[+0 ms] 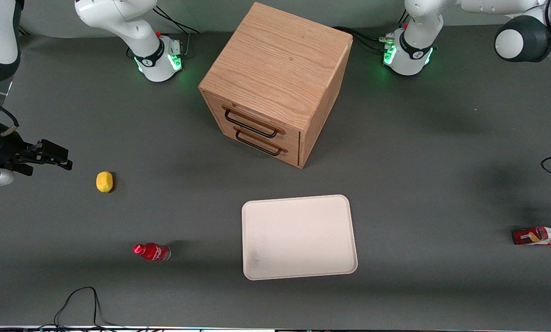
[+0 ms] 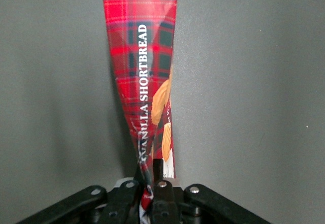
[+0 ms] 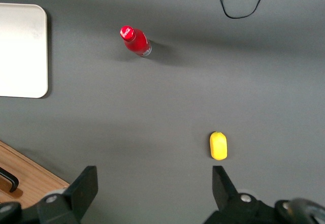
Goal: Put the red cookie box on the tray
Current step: 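Close the left gripper on the cookie box and lift it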
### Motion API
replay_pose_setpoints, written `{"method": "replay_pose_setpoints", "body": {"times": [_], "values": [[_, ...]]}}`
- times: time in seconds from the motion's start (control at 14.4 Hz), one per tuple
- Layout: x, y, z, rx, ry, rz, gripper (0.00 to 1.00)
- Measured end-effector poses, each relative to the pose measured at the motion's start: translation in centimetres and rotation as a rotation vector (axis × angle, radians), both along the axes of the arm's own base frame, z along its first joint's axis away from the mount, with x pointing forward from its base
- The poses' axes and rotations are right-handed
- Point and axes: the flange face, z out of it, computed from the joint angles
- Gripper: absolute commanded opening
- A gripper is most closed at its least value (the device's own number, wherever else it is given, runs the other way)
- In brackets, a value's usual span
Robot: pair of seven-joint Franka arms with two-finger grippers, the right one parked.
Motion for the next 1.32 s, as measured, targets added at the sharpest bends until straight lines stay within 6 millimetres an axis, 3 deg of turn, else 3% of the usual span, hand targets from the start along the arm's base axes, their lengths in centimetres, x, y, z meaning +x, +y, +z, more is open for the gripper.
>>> {"method": "replay_pose_setpoints", "body": {"times": [0.28,0.42,0.69,1.04,1.18,1.32], "values": [[0.1,0.1,0.6,-0.005,0.012,0.0,0.0],[0.3,0.2,2.9,-0.013,0.031,0.0,0.0],[-0.6,0.1,12.8,-0.015,0.048,-0.005,0.0],[-4.0,-0.9,26.2,0.023,0.034,-0.026,0.0],[-5.5,-1.3,29.9,0.056,0.039,-0.032,0.0],[-6.3,-1.9,32.2,0.09,0.037,-0.051,0.0]]}}
